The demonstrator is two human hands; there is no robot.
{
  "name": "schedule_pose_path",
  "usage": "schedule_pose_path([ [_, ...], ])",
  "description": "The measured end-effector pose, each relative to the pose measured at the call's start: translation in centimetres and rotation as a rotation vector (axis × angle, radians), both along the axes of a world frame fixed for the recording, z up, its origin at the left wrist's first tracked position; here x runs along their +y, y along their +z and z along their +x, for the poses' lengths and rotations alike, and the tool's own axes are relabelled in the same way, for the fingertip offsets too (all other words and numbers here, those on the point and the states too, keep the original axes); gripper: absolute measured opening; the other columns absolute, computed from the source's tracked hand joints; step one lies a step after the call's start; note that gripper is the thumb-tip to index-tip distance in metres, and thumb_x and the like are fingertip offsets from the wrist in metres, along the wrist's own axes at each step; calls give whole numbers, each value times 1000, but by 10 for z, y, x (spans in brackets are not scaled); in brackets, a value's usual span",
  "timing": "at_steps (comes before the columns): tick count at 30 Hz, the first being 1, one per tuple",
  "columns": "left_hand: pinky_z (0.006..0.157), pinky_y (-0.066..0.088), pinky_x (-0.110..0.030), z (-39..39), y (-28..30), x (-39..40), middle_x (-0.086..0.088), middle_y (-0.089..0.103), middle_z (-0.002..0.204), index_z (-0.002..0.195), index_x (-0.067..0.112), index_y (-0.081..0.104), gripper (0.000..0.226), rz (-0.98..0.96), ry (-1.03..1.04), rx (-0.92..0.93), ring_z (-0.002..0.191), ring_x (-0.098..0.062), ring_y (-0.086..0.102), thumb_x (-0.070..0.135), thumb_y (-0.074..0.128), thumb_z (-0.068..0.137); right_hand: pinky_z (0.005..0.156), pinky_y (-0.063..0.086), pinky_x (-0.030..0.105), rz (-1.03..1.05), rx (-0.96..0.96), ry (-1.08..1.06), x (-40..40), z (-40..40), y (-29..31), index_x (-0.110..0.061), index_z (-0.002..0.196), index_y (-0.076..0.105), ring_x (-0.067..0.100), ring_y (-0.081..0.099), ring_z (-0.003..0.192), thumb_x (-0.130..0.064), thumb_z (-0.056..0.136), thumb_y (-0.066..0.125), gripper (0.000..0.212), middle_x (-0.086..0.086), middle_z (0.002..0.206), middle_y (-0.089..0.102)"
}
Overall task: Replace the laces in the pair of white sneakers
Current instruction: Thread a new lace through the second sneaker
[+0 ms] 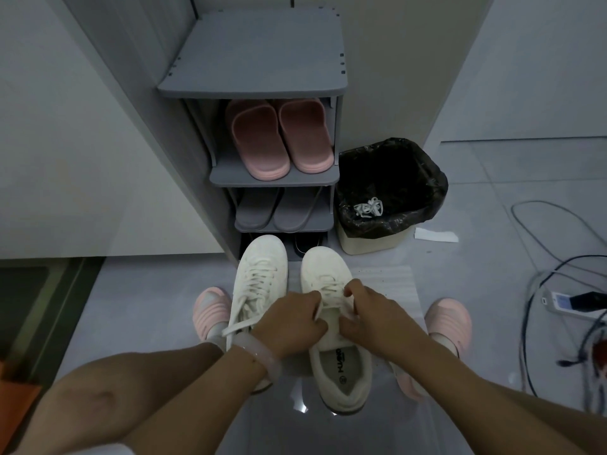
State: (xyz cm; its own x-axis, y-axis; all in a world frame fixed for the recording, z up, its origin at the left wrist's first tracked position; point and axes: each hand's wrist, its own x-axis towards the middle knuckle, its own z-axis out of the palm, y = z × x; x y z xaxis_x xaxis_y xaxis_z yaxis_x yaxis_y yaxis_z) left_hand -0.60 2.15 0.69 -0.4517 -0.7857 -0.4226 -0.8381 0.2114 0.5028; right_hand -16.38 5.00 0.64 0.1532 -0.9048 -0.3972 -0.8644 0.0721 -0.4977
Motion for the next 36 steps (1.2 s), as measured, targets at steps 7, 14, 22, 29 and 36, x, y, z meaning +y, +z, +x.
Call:
schedule_pose_path([
  [7, 58, 32, -24, 14, 4, -17, 6, 40, 70, 65, 21, 37, 28, 186, -50, -155, 69, -13, 44, 25, 53, 87, 49, 28, 23, 38, 22, 8, 3, -14, -7, -15, 91, 36, 16, 45, 62, -22, 85, 52, 18, -3, 71, 45],
  [14, 99, 35, -34, 5, 0, -9, -6, 41, 133, 137, 16, 35, 47, -124, 55, 98, 119, -22, 42, 33, 45, 94, 49, 29, 23, 61, 47, 39, 2, -9, -1, -17, 94, 38, 11, 42, 59, -30, 82, 56, 25, -5, 74, 47],
  [22, 79, 48, -34, 3, 5, -5, -15, 60, 105, 141, 12, 14, 56, 118, 65, -46, 92, -28, 60, 11, 42, 92, 50, 29, 24, 105, 82, 29, 0, -9, 3, -19, 96, 39, 12, 45, 64, -33, 81, 56, 27, -5, 77, 48],
  [29, 68, 56, -32, 10, 79, -21, -10, 69, 103, 127, 20, 48, 39, 726, 433, 1162, 82, -23, 68, 10, 51, 89, 94, 42, 24, -215, -293, 71, -1, 14, 20, -27, 123, 49, 8, 48, 110, -17, 86, 57, 39, -8, 122, 51],
  [36, 82, 54, -42, 16, 104, -26, -3, 55, 134, 122, 15, 57, 39, 815, 331, 1480, 112, -28, 60, 21, 45, 85, 73, 50, 19, -24, -1085, -395, -3, 32, 42, -21, 91, 59, 4, 61, 79, -14, 86, 58, 9, -12, 83, 63],
])
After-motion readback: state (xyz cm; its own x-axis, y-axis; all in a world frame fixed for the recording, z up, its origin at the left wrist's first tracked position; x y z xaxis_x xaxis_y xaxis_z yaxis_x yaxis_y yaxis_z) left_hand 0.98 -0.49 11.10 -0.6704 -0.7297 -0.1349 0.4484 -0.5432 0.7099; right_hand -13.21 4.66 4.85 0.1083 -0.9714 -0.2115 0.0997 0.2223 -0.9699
